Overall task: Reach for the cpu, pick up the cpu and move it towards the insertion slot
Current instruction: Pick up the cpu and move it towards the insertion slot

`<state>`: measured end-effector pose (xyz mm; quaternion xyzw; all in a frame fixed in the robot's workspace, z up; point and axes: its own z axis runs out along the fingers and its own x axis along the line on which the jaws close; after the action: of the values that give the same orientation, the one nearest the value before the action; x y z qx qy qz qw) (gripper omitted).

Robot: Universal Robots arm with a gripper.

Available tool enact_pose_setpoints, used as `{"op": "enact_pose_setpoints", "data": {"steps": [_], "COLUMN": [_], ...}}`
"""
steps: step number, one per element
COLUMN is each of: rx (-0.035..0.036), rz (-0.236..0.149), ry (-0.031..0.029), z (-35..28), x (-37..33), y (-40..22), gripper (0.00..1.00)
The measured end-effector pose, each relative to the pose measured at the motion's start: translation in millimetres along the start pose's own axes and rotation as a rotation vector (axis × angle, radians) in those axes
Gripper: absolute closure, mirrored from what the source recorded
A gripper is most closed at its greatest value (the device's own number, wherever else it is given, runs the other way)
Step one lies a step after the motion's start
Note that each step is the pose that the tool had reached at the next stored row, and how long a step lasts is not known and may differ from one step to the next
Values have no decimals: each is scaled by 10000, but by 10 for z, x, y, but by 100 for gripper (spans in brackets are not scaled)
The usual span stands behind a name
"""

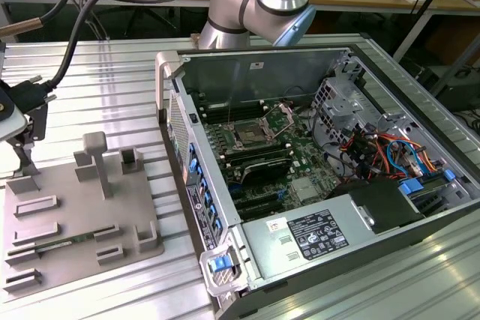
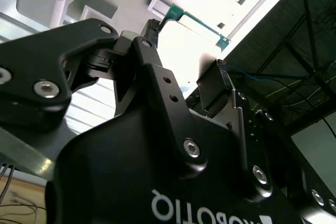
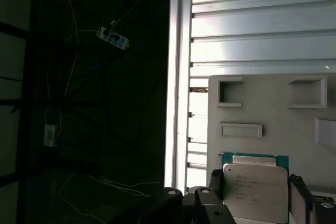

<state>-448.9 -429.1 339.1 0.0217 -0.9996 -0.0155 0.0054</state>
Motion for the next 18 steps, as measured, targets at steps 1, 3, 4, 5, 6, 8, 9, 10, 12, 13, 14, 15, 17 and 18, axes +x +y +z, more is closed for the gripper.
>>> {"op": "enact_pose_setpoints", "data": {"steps": [1,3,4,5,6,8,9,10,12,13,14,15,17,18], "rx": [0,1,0,0,0,1,1,1,1,1,2,1,2,1], "rz": [-1,0,0,0,0,0,0,0,0,0,0,0,0,0], "ry": [-1,1,1,1,1,2,1,1,1,2,4,2,3,2], "z": [-2,-6,-7,-7,-7,-7,-7,-8,-8,-10,-15,-23,-48,-58], "x": [0,0,0,0,0,0,0,0,0,0,0,0,0,0], "y": [0,0,0,0,0,0,0,0,0,0,0,1,2,2], "gripper": [45,45,45,45,45,45,45,45,45,45,45,45,45,45]}}
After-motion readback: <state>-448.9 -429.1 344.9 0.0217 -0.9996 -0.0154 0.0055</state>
